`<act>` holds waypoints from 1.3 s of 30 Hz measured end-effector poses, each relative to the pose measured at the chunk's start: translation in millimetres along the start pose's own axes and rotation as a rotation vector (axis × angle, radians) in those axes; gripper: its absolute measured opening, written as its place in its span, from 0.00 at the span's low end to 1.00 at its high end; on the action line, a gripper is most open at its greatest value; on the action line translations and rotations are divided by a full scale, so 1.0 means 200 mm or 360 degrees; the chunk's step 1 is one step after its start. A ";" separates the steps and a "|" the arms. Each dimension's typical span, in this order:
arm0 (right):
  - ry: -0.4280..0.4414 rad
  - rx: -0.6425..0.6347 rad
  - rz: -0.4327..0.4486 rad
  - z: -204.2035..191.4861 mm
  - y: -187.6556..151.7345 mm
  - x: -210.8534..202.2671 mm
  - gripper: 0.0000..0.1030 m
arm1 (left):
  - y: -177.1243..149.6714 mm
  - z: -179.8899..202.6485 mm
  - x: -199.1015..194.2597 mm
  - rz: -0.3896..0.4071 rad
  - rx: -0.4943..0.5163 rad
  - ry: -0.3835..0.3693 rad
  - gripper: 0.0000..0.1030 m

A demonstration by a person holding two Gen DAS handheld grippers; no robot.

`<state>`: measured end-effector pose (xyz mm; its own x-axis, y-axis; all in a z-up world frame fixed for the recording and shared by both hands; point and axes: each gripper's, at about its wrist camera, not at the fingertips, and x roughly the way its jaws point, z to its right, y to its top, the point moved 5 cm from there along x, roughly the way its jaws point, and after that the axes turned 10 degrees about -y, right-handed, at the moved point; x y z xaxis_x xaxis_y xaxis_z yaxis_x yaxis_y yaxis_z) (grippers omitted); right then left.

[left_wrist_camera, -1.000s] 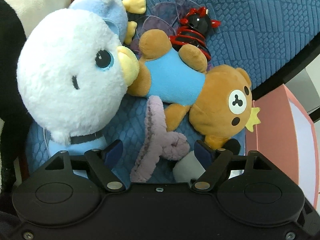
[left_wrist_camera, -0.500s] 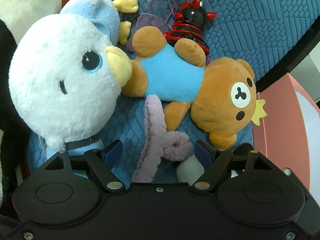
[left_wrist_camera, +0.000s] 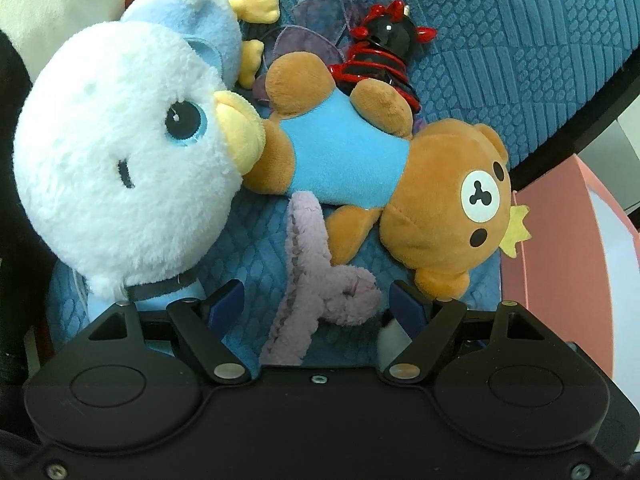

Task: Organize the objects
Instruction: 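Lift the panda with the right gripper while the left gripper lifts the lilac plush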

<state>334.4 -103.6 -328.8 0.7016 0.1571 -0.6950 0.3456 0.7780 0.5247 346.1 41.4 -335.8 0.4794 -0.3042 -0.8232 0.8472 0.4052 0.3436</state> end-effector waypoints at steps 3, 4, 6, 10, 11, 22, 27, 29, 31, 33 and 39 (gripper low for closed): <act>0.0050 0.0185 -0.0030 0.05 0.00 -0.03 0.56 | 0.00 0.00 0.00 0.0000 -0.0006 -0.0005 0.76; 0.0065 0.0262 -0.0040 0.05 0.00 -0.04 0.56 | 0.00 0.00 0.00 0.0000 -0.0004 -0.0002 0.76; 0.0095 0.0449 -0.0072 0.07 -0.02 -0.08 0.56 | 0.00 0.00 0.01 0.0000 0.0001 0.0002 0.75; 0.0189 0.0835 -0.0175 0.17 -0.07 -0.08 0.56 | 0.00 0.00 0.01 0.0004 0.0014 0.0011 0.75; 0.0208 0.0919 -0.0197 0.19 -0.09 -0.08 0.56 | 0.00 0.00 0.01 0.0005 0.0018 0.0013 0.75; 0.0244 0.1247 -0.0301 0.27 -0.17 -0.01 0.56 | -0.03 0.04 0.04 0.0040 0.0101 0.0088 0.67; 0.0274 0.1361 -0.0323 0.30 -0.18 -0.02 0.56 | -0.04 0.07 0.07 0.0041 0.0106 0.0072 0.47; 0.0281 0.1377 -0.0327 0.31 -0.18 -0.03 0.56 | -0.04 0.07 0.07 0.0045 0.0109 0.0071 0.47; 0.0282 0.1376 -0.0328 0.31 -0.18 -0.04 0.56 | -0.03 0.06 0.05 0.0053 0.0086 0.0050 0.47; 0.0280 0.1373 -0.0322 0.33 -0.19 -0.06 0.56 | -0.03 0.06 0.02 0.0071 0.0076 0.0027 0.47; 0.0336 0.1430 -0.0344 0.35 -0.21 -0.11 0.56 | -0.05 0.08 -0.08 0.0078 0.0068 -0.0071 0.46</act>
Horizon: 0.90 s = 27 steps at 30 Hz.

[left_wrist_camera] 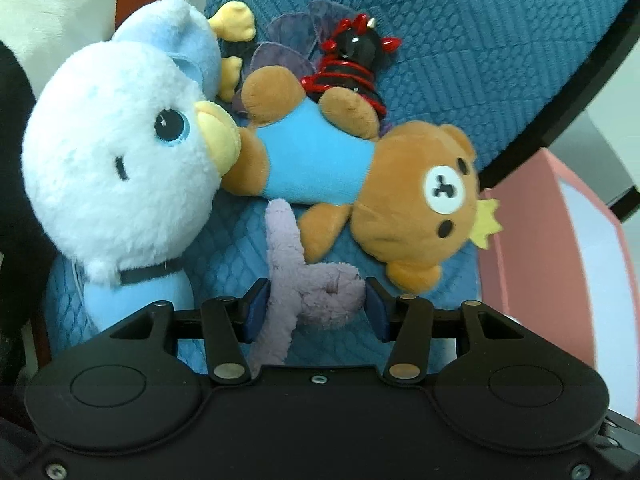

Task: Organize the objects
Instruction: 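Lift the panda with the right gripper while the left gripper lifts the lilac plush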

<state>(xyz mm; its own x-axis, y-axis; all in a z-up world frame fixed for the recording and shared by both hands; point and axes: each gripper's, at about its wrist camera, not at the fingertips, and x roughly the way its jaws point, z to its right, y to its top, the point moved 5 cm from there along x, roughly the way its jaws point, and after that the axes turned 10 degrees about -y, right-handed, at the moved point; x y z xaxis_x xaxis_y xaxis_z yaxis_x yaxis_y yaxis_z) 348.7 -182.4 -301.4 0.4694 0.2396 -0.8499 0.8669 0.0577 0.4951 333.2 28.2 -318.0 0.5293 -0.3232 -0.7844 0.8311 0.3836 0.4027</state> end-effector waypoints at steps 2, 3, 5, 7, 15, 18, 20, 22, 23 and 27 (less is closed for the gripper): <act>0.0002 -0.0011 -0.0001 -0.01 0.00 -0.03 0.56 | -0.01 0.02 -0.03 0.0009 0.0005 -0.0031 0.44; 0.0004 -0.0016 0.0002 -0.01 0.01 -0.05 0.56 | -0.01 0.04 -0.05 0.0014 0.0021 -0.0041 0.44; 0.0017 -0.0021 0.0007 0.00 0.02 -0.08 0.56 | -0.02 0.07 -0.10 0.0023 0.0046 -0.0055 0.44; 0.0036 -0.0018 0.0007 0.00 0.04 -0.12 0.56 | -0.03 0.10 -0.14 0.0043 0.0087 -0.0060 0.43; 0.0095 0.0021 0.0021 0.04 0.10 -0.26 0.56 | -0.04 0.20 -0.27 0.0076 0.0156 -0.0114 0.43; 0.0109 0.0033 0.0034 0.05 0.13 -0.32 0.56 | -0.05 0.23 -0.31 0.0058 0.0124 -0.0164 0.43; 0.0120 0.0044 0.0044 0.06 0.15 -0.37 0.56 | -0.05 0.24 -0.33 0.0052 0.0110 -0.0191 0.43; 0.0128 0.0051 0.0054 0.07 0.17 -0.41 0.56 | -0.05 0.27 -0.36 0.0053 0.0108 -0.0206 0.43; 0.0126 0.0052 0.0063 0.08 0.18 -0.44 0.56 | -0.05 0.28 -0.38 0.0053 0.0109 -0.0207 0.43; 0.0122 0.0048 0.0115 0.11 0.25 -0.54 0.56 | -0.03 0.37 -0.45 0.0076 0.0149 -0.0214 0.43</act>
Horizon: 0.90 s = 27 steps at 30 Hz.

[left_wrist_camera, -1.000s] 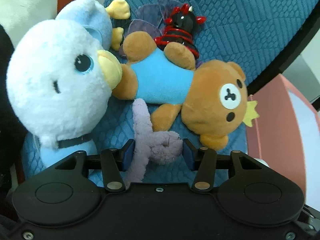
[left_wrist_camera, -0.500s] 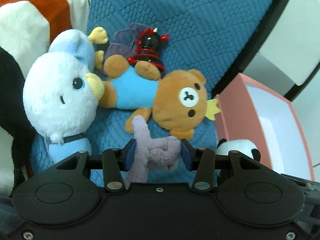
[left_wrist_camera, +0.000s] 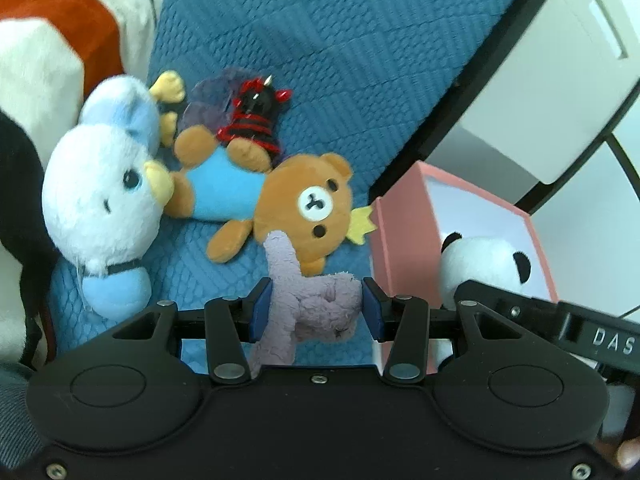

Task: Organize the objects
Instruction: 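Lift the panda with the right gripper while the left gripper lifts the lilac plush, then carry both plushes over the pink box and open both grippers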

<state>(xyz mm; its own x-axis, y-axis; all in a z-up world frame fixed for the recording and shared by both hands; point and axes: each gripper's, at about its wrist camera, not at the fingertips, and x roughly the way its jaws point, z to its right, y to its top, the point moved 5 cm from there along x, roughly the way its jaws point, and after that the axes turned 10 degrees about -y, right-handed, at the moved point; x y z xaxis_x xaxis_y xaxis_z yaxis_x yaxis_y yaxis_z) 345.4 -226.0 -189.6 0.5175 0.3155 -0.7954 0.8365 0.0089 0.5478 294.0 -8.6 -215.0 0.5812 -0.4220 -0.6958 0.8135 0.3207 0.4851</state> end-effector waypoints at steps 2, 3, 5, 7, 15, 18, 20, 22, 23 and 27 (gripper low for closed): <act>0.0002 0.0005 0.0019 0.02 0.04 -0.04 0.56 | 0.02 0.05 -0.02 0.0004 0.0015 -0.0016 0.43; 0.0008 0.0010 0.0029 0.03 0.06 -0.05 0.56 | 0.03 0.08 -0.03 0.0005 0.0020 -0.0029 0.43; 0.0036 0.0007 0.0063 0.05 0.09 -0.09 0.56 | 0.05 0.15 -0.05 0.0016 0.0043 -0.0055 0.43; 0.0020 0.0003 0.0079 0.10 0.13 -0.12 0.56 | 0.07 0.20 -0.06 0.0030 0.0071 -0.0066 0.43; -0.0053 0.0000 0.0154 0.27 0.24 -0.26 0.56 | 0.13 0.43 -0.05 0.0048 0.0112 -0.0158 0.43; -0.0086 -0.0017 0.0201 0.33 0.26 -0.32 0.56 | 0.15 0.54 -0.05 0.0070 0.0178 -0.0160 0.43; -0.0106 -0.0026 0.0223 0.38 0.27 -0.36 0.56 | 0.16 0.61 -0.05 0.0107 0.0244 -0.0155 0.43; -0.0112 -0.0037 0.0237 0.41 0.27 -0.39 0.56 | 0.17 0.67 -0.05 0.0126 0.0270 -0.0163 0.43; -0.0113 -0.0048 0.0246 0.43 0.28 -0.41 0.56 | 0.17 0.70 -0.04 0.0123 0.0274 -0.0174 0.43; -0.0141 -0.0094 0.0286 0.48 0.27 -0.45 0.56 | 0.15 0.82 0.00 0.0108 0.0316 -0.0190 0.43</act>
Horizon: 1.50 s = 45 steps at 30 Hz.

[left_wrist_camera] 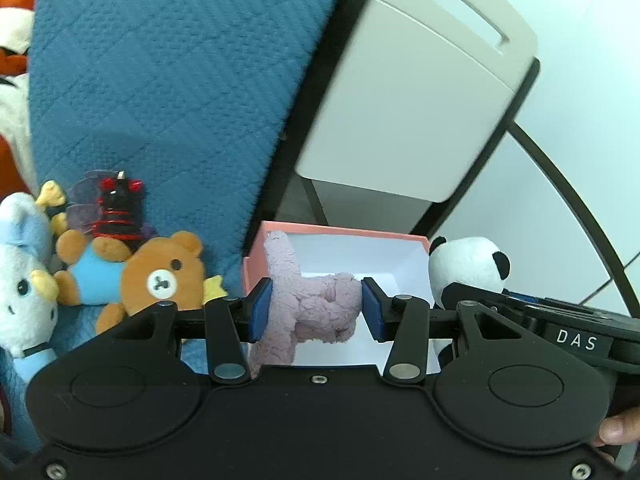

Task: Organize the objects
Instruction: 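Carry both plushes over the pink box and open both grippers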

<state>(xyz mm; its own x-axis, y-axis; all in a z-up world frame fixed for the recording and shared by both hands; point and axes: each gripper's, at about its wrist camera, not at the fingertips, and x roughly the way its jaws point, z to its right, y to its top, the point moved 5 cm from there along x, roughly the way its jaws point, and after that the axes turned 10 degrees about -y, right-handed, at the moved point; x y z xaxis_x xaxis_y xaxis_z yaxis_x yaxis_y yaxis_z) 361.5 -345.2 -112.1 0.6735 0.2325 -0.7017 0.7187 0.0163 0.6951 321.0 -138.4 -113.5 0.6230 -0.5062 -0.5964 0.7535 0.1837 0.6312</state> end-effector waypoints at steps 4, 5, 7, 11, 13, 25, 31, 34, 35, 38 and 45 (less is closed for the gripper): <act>-0.0023 -0.0012 0.0019 0.08 -0.02 -0.01 0.56 | -0.02 0.09 0.08 -0.0035 0.0029 -0.0019 0.43; -0.0027 -0.0013 0.0021 0.10 -0.04 -0.01 0.56 | -0.03 0.12 0.11 -0.0047 0.0036 -0.0022 0.43; -0.0044 -0.0010 0.0021 0.15 -0.07 0.01 0.56 | -0.06 0.15 0.15 -0.0072 0.0046 -0.0027 0.43; -0.0064 0.0020 -0.0028 0.24 -0.15 0.07 0.56 | -0.12 0.19 0.26 -0.0133 0.0056 -0.0031 0.43; -0.0073 0.0051 -0.0061 0.31 -0.19 0.11 0.56 | -0.16 0.21 0.31 -0.0166 0.0057 -0.0031 0.43; -0.0142 0.0153 -0.0186 0.55 -0.35 0.24 0.56 | -0.34 0.21 0.56 -0.0327 -0.0007 -0.0009 0.43; -0.0152 0.0182 -0.0225 0.59 -0.41 0.32 0.56 | -0.39 0.18 0.64 -0.0381 -0.0029 0.0006 0.43; -0.0153 0.0193 -0.0234 0.61 -0.42 0.34 0.56 | -0.40 0.17 0.66 -0.0393 -0.0031 0.0015 0.43; -0.0156 0.0191 -0.0234 0.61 -0.43 0.35 0.56 | -0.40 0.16 0.66 -0.0395 -0.0031 0.0016 0.43; -0.0173 0.0185 -0.0228 0.60 -0.42 0.35 0.57 | -0.39 0.16 0.66 -0.0394 -0.0033 0.0015 0.44; -0.0165 0.0261 -0.0184 0.60 -0.39 0.32 0.81 | -0.36 0.16 0.60 -0.0351 0.0018 0.0029 0.65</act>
<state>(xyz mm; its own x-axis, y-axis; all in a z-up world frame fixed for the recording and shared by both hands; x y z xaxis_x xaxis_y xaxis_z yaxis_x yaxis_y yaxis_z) 370.1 -448.4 -229.8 0.5929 0.1371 -0.7935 0.8051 -0.1230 0.5803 334.5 -239.0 -213.9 0.4473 -0.5176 -0.7294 0.8695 0.0606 0.4902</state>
